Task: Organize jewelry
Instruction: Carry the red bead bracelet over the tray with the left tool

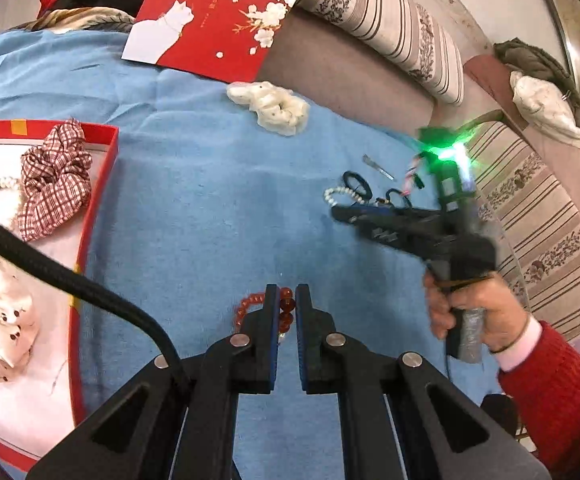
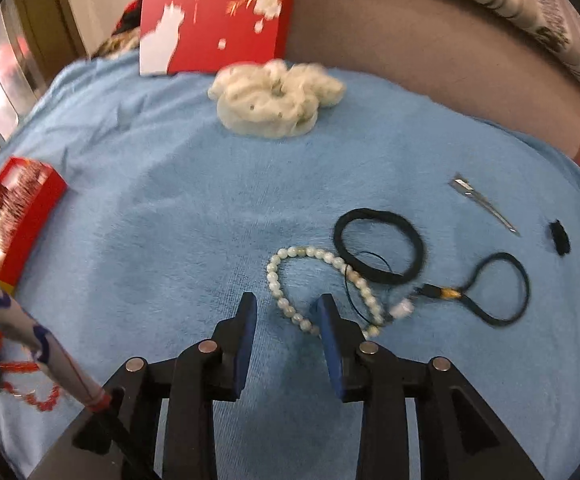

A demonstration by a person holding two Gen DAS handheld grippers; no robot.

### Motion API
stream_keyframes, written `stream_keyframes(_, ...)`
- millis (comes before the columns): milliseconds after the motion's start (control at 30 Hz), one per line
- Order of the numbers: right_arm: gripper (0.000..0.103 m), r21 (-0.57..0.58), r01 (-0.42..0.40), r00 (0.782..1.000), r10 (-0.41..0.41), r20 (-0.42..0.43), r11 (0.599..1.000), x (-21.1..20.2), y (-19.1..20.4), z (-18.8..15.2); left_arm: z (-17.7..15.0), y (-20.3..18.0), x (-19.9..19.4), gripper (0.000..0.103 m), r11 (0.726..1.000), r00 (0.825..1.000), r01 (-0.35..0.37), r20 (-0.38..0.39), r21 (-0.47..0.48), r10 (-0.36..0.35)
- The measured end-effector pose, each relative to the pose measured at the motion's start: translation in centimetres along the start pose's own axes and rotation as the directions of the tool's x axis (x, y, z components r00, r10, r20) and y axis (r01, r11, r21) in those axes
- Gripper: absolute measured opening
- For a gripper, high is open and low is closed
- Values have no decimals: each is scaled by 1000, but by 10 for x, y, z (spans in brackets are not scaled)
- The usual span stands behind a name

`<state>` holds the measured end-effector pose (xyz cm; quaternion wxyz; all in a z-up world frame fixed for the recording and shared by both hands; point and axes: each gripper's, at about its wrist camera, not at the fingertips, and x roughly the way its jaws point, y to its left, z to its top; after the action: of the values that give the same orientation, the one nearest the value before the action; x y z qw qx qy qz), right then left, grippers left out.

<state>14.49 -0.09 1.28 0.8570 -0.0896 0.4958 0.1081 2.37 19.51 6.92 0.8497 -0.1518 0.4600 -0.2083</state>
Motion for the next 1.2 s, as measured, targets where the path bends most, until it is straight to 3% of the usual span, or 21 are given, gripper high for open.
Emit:
stream_keyframes(67,31,-21,25,1000,-25,-1,999,4,4,-1,6,4,-6,7,1000,1000,8,19,-10,-8)
stream_keyframes(100,8,-18,31,1000,-31,2,999,2,5,0,9,5,-10,7,1000,999,11,31,-14,-11)
stream_keyframes(133,6,10,3,1000,-3,-5,1000,-1,3,2,12,9,-17,7,1000,999,17,52,-23,-16)
stream_keyframes(233,6,74,-54,998,52,30,996,-18,1,4,19,21,-42,7,998,993,26,118,-62,-19)
stream_keyframes(400,6,109,-155,984,144,110,982,-58,12,10,30,63,-82,7,985,974,2,223,-175,38)
stream_keyframes(633,6,86,-170,978,157,135,982,-86,32,20,32,120,-126,7,949,944,-73,285,-306,165)
stream_keyframes(700,6,52,-181,975,172,140,982,-94,51,23,36,138,-129,7,935,940,-93,280,-343,196)
stream_keyframes(833,6,-19,-233,960,233,154,972,-104,103,36,36,177,-115,7,891,950,-119,210,-439,230)
stream_keyframes(900,6,-39,-272,950,275,150,962,-102,129,44,35,190,-109,7,871,948,-155,180,-466,264)
stream_keyframes(1033,6,-84,-345,925,354,136,935,-93,188,63,28,208,-114,7,800,904,-290,122,-526,409)
stream_keyframes(1200,6,-119,-394,911,405,85,911,-65,259,88,17,221,-126,7,749,873,-354,89,-560,479)
